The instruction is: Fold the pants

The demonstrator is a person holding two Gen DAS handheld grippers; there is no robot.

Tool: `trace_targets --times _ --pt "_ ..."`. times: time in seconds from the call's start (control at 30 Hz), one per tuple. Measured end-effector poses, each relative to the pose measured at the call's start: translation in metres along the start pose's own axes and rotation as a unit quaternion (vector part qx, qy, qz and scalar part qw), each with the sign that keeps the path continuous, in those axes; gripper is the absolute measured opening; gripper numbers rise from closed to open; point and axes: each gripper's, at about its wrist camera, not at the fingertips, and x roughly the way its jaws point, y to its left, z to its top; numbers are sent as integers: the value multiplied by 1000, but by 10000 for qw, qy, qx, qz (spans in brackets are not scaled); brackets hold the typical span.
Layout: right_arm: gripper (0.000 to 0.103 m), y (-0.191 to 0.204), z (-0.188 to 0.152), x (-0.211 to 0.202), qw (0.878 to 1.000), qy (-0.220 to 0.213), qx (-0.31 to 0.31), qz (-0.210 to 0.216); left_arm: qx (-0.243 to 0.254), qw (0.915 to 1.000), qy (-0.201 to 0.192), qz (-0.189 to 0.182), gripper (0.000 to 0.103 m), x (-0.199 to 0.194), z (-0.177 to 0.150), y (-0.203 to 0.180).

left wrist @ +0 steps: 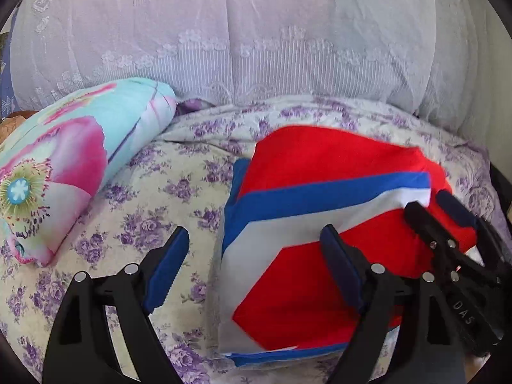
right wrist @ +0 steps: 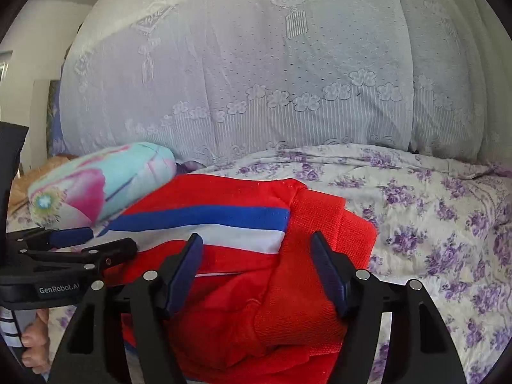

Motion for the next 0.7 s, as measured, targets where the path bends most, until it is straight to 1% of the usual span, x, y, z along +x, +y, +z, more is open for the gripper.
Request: trace_targets --times 0.03,0.07,0.13,0.2,0.23,0.27,0.3,0.4,0.47,0.53,0.6,0.7 --pt "70 -1 1 -2 10000 -14 21 68 -54 9999 -114 60 86 -2 -1 2" --pt "70 -2 4 -8 9997 -112 130 179 -22 9998 -146 158 87 -6 0 1" --pt "74 -5 10 -22 9982 -371 381 288 -91 9996 -271 68 86 -16 3 5" --pt "83 -5 15 -33 9975 -458 461 290 -243 9989 -393 -35 86 -27 7 11" --pt "85 -4 17 -40 9972 -499 484 268 -242 9985 -477 -64 86 -34 9 11" --pt "89 -4 19 -47 9970 -538 514 229 -224 9981 -567 -55 86 -43 10 13" --pt "94 -4 20 -55 9968 -553 550 176 -173 9977 -649 -6 89 -51 11 12" --pt "98 -3 22 -84 9960 -573 667 136 159 9958 -867 252 94 -81 6 8" --pt "99 -3 21 -107 9944 -642 821 174 398 9938 -984 327 96 -103 -1 3" --pt "99 -2 20 -129 9932 -609 953 261 634 9926 -993 295 98 -122 -9 -4" --pt "99 0 17 -152 9923 -605 1049 246 815 9913 -976 328 98 -140 -22 -10" --pt "99 4 13 -187 9910 -586 1185 230 907 9914 -837 442 98 -164 -44 -17"
